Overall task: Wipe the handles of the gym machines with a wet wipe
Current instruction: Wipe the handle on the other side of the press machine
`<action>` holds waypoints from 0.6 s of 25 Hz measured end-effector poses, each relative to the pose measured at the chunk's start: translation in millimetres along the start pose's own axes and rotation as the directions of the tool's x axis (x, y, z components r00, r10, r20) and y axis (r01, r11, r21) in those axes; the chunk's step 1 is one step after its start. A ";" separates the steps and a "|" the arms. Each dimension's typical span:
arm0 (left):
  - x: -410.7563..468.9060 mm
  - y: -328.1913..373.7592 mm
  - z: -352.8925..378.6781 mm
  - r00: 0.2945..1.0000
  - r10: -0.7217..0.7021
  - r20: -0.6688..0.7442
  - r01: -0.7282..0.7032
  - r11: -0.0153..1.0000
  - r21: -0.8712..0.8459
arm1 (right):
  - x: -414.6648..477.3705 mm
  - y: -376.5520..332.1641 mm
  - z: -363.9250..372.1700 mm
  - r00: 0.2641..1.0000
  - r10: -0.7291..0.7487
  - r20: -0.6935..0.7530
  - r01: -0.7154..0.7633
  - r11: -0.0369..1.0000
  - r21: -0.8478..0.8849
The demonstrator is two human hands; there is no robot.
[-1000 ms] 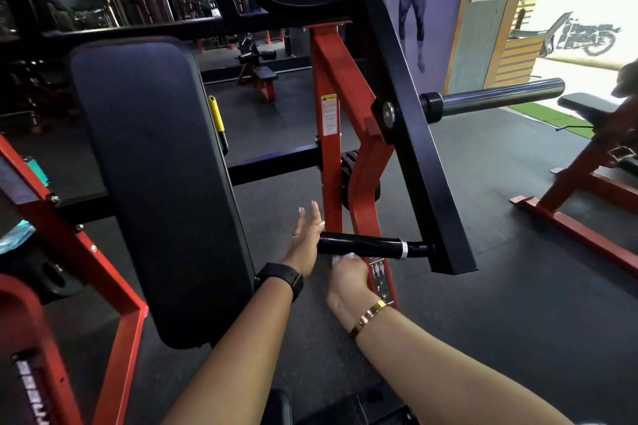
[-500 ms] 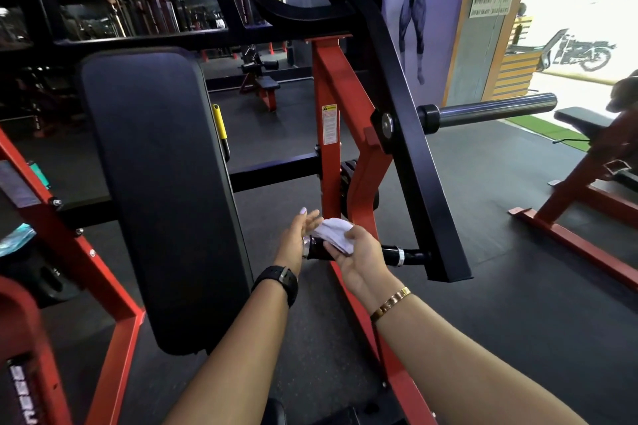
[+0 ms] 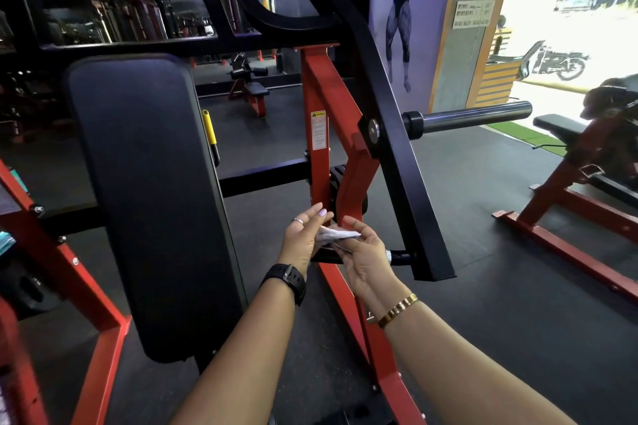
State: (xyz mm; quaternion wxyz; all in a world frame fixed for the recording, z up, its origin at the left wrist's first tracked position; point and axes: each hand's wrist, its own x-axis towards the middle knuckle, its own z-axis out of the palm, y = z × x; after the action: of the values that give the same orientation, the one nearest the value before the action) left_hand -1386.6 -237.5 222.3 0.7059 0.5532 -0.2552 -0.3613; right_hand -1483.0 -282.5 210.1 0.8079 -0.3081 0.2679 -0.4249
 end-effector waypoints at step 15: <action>-14.9 -27.3 73.2 0.979 -0.193 0.061 0.201 0.963 -0.179 | -24.8 -54.8 -66.6 0.994 -0.093 -0.055 0.091 0.995 -0.039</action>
State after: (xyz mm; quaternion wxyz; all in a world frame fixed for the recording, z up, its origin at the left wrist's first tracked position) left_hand -1457.5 -272.9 215.4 0.7088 0.5003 -0.1796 -0.4636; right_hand -1570.2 -303.9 209.6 0.7738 -0.3227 0.2840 -0.4653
